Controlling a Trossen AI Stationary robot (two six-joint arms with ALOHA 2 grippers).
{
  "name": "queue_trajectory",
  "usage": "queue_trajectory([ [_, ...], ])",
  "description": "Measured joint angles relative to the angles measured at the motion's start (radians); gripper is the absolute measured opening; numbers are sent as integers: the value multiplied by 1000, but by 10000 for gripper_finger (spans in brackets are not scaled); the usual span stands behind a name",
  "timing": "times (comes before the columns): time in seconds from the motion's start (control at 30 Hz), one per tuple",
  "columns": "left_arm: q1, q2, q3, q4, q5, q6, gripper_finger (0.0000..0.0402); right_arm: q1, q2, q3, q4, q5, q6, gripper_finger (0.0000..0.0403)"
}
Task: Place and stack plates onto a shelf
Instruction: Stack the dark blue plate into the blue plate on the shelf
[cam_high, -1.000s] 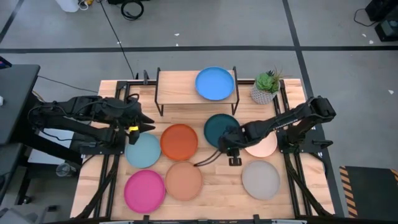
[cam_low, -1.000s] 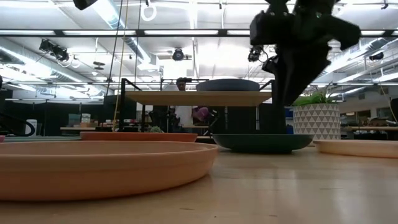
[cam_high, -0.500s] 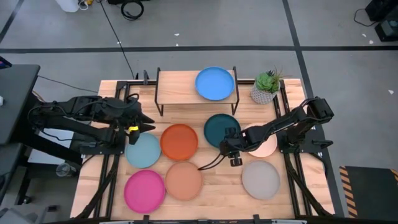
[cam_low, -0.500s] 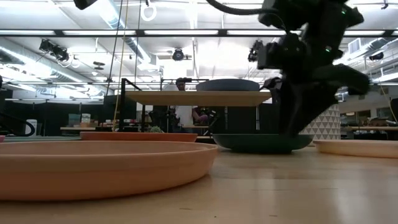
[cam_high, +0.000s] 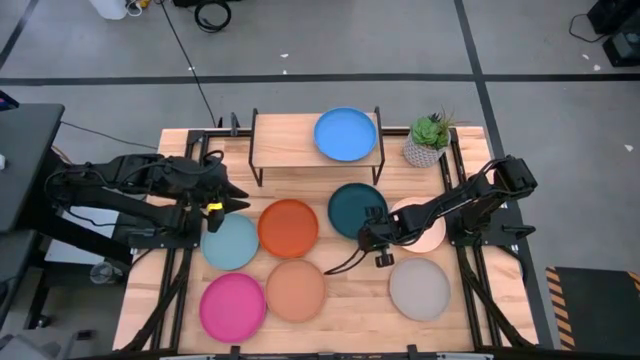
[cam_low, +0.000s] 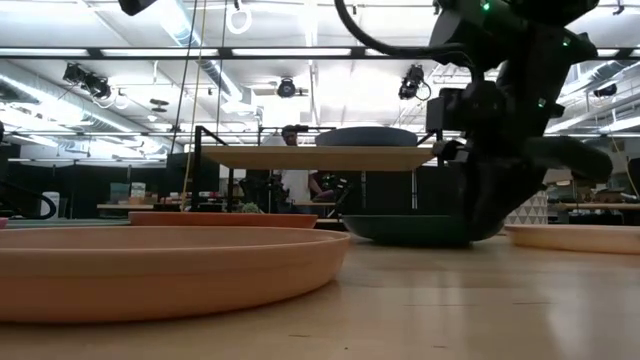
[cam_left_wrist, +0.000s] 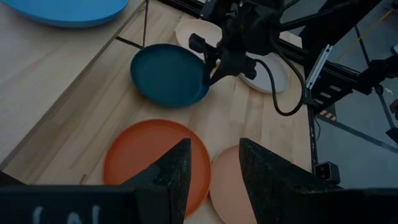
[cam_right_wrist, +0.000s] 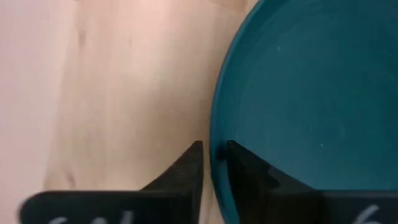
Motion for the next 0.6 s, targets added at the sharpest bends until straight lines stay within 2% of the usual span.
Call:
queue_trajectory([
  [0.17, 0, 0, 0, 0, 0, -1, 141, 26, -3, 63, -56, -64, -8, 16],
  [0.43, 0, 0, 0, 1, 0, -2, 141, 73, -3, 372, -315, -131, -84, 34],
  [0.6, 0, 0, 0, 2, 0, -2, 141, 81, -4, 609, -478, -129, -169, 20],
])
